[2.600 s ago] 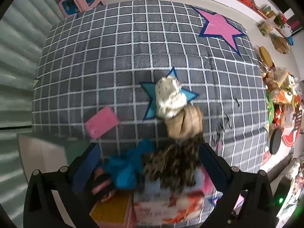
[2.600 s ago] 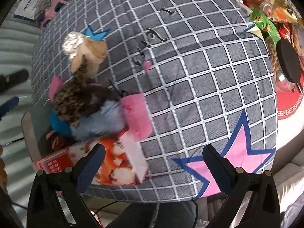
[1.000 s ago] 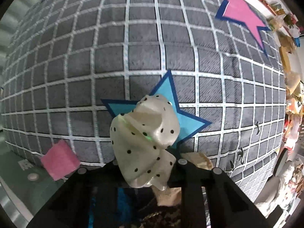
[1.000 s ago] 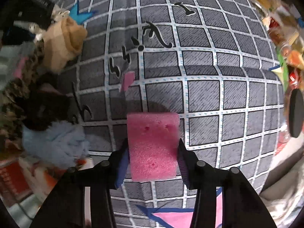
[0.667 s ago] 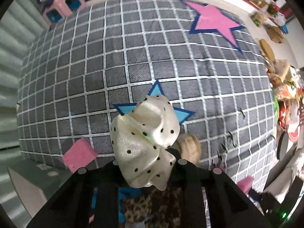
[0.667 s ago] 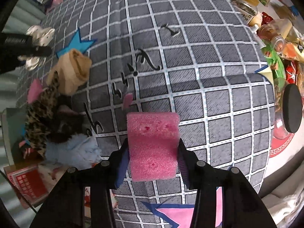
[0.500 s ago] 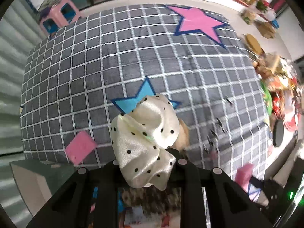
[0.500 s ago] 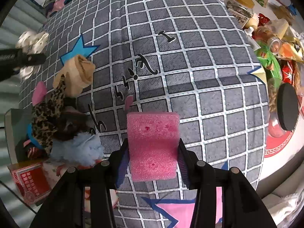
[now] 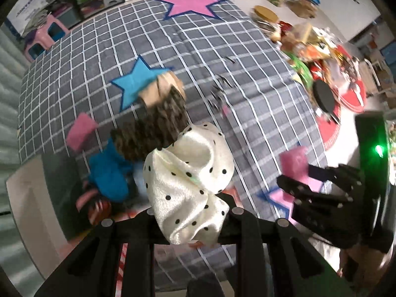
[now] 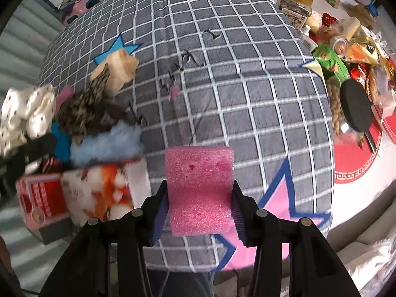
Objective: Organize soft objects
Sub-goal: 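Carry scrunchie and pink sponge with both tools over the white box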
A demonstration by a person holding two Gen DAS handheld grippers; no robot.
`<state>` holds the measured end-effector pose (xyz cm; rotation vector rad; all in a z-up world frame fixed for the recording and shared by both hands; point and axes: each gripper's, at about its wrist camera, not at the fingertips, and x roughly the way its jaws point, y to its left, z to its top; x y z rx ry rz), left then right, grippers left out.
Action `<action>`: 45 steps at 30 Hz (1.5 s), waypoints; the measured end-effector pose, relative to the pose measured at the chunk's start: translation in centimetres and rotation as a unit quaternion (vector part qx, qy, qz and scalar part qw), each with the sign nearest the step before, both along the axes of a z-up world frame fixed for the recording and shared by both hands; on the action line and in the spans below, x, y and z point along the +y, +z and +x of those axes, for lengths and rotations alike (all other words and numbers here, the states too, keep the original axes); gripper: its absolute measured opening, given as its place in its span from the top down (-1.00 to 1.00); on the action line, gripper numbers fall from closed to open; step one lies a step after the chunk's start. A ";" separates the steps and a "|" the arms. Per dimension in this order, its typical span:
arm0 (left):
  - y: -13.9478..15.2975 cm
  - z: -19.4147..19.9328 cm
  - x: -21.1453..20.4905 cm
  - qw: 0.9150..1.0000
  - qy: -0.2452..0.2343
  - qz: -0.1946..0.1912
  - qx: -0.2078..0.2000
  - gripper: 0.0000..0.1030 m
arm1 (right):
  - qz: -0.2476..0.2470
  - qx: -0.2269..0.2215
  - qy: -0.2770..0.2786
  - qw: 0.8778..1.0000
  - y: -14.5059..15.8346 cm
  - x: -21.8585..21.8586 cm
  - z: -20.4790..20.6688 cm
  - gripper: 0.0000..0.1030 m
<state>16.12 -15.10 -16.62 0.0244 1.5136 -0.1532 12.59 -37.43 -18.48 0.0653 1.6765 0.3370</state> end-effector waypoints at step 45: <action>14.5 -24.4 24.0 0.963 0.259 0.021 -0.069 0.52 | 0.097 -0.063 0.328 0.938 10.7 23.9 -14.8 0.07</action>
